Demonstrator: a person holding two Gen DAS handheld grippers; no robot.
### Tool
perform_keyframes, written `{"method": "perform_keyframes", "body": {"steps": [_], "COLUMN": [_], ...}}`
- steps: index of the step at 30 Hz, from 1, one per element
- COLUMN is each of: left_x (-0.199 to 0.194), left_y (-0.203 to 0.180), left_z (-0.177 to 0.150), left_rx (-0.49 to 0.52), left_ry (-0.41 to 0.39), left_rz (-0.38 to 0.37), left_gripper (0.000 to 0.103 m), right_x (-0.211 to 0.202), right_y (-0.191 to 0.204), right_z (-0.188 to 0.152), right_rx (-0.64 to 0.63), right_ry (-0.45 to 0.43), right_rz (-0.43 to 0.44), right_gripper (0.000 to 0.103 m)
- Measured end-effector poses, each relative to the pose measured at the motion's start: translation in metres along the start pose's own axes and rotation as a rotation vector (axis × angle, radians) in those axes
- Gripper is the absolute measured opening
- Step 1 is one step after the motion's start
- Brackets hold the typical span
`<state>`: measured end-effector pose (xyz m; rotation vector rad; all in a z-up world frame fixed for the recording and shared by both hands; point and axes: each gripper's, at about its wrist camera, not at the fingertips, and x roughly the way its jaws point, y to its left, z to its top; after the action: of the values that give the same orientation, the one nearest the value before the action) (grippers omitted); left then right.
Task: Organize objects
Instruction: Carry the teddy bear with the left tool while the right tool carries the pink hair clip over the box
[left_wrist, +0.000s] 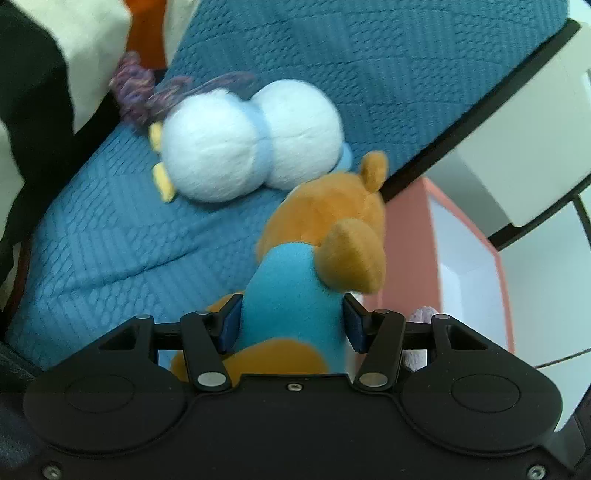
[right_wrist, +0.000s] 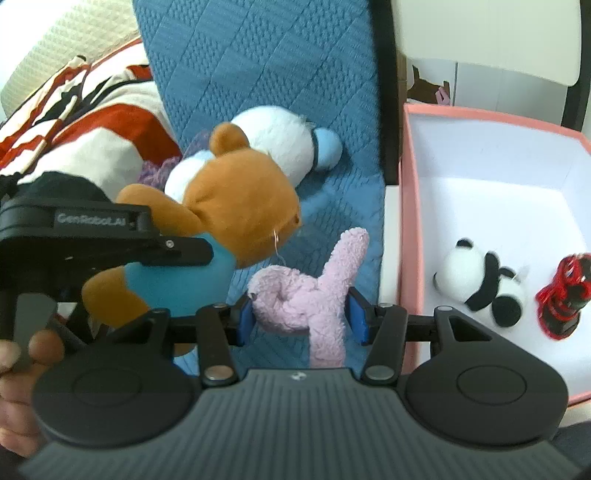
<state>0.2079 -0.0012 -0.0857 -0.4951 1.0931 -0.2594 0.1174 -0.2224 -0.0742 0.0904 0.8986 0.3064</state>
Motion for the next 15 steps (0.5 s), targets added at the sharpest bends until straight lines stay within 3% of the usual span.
{"method": "perform_keyframes", "body": {"steps": [4, 9, 11, 13, 15], "left_x": [-0.004, -0.005, -0.001, 0.001, 0.003], "left_y": [-0.024, -0.058, -0.069, -0.074, -0.075], "left_z": [0.011, 0.024, 0.027, 0.027, 0.025], "left_rx": [0.004, 0.039, 0.059, 0.071, 0.095], "left_ry": [0.001, -0.009, -0.002, -0.001, 0.004], "left_rz": [-0.019, -0.068, -0.045, -0.040, -0.043], "left_gripper": [0.052, 0.038, 0.035, 0.036, 0.046], "right_x": [-0.011, -0.022, -0.026, -0.028, -0.031], "right_y": [-0.007, -0.017, -0.022, -0.029, -0.036], "right_z": [0.016, 0.035, 0.040, 0.042, 0.041], "right_rx": [-0.027, -0.045, -0.038, -0.021, -0.003], "right_ry": [-0.024, -0.057, -0.061, -0.063, -0.064], "right_rz": [-0.022, -0.054, -0.055, -0.059, -0.059], "right_gripper": [0.053, 0.053, 0.053, 0.053, 0.053]}}
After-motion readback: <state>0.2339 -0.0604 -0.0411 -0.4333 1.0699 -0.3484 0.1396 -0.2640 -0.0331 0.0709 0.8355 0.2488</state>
